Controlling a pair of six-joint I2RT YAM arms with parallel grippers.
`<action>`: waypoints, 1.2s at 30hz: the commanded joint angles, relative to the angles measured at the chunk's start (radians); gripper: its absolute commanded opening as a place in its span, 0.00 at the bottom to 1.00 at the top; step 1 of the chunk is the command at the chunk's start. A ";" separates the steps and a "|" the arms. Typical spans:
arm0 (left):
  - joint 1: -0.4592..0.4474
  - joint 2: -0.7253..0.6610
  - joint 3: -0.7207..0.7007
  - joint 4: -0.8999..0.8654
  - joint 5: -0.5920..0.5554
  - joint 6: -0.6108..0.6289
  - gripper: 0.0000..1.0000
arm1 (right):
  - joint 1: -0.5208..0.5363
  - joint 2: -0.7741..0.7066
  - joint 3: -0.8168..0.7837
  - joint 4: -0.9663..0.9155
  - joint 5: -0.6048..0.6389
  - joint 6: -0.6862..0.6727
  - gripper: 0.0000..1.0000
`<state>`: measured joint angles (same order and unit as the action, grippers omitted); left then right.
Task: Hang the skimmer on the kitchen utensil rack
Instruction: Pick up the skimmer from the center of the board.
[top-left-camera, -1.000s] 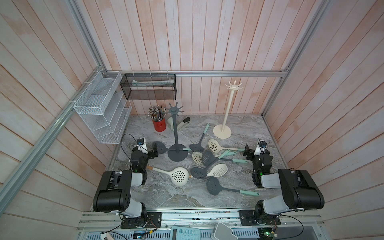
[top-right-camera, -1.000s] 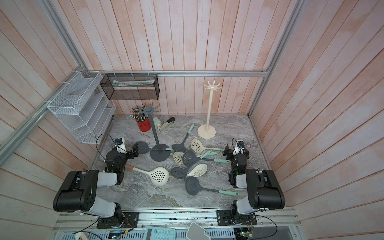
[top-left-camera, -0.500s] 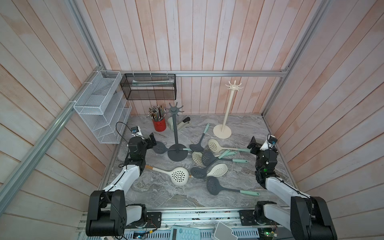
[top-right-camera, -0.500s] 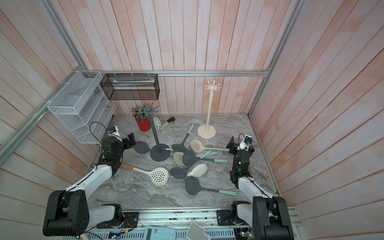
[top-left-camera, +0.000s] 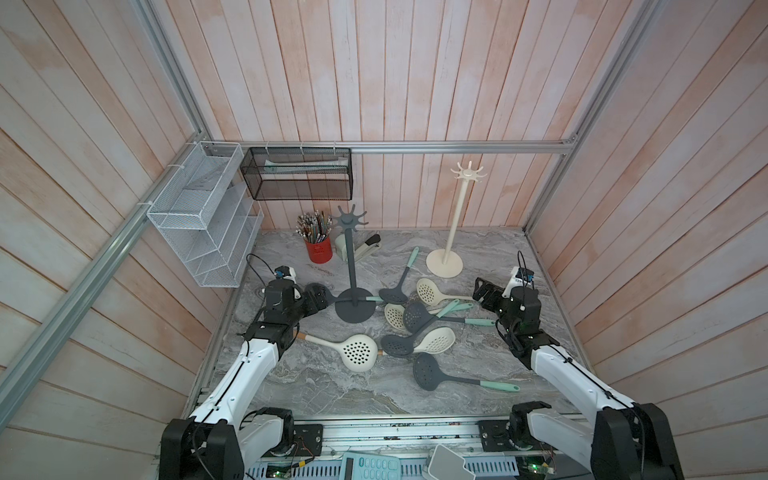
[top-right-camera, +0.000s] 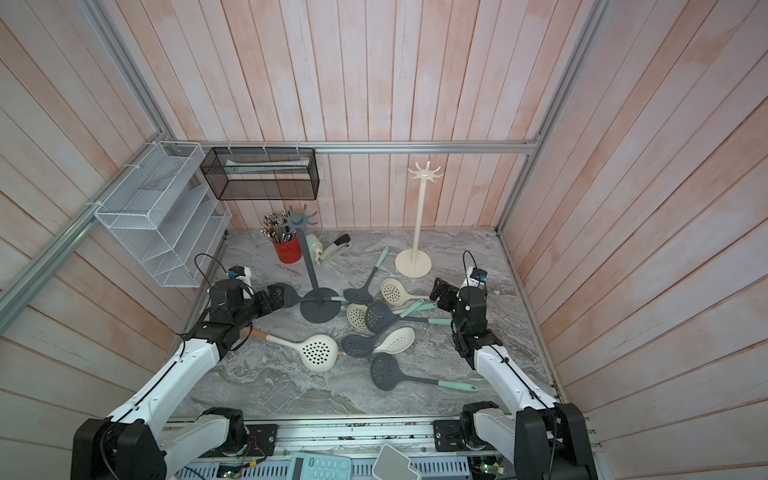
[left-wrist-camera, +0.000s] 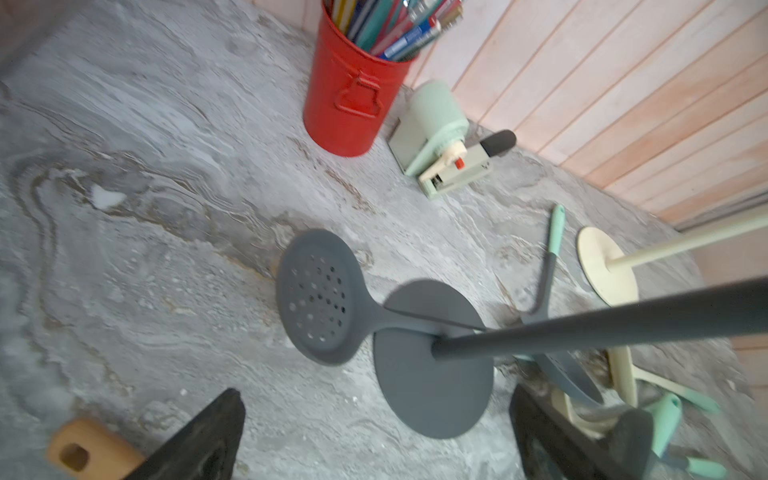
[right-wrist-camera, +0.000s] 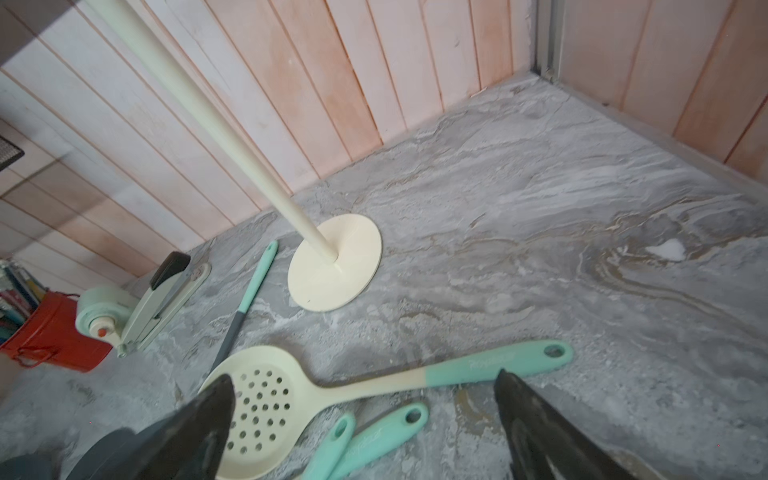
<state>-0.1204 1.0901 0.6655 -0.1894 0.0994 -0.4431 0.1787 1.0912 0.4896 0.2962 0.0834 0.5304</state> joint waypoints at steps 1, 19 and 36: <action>-0.030 -0.017 -0.022 -0.068 0.070 -0.036 0.99 | 0.026 0.013 0.032 -0.151 -0.081 0.056 0.98; -0.193 -0.084 -0.062 -0.058 0.226 -0.026 0.93 | -0.012 0.184 0.042 -0.043 -0.378 0.234 0.74; -0.359 -0.094 -0.069 0.028 0.247 0.054 0.91 | -0.034 0.337 0.042 0.101 -0.510 0.310 0.58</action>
<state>-0.4629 0.9985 0.6052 -0.1986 0.3367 -0.4156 0.1486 1.4124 0.5125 0.3557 -0.4019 0.8314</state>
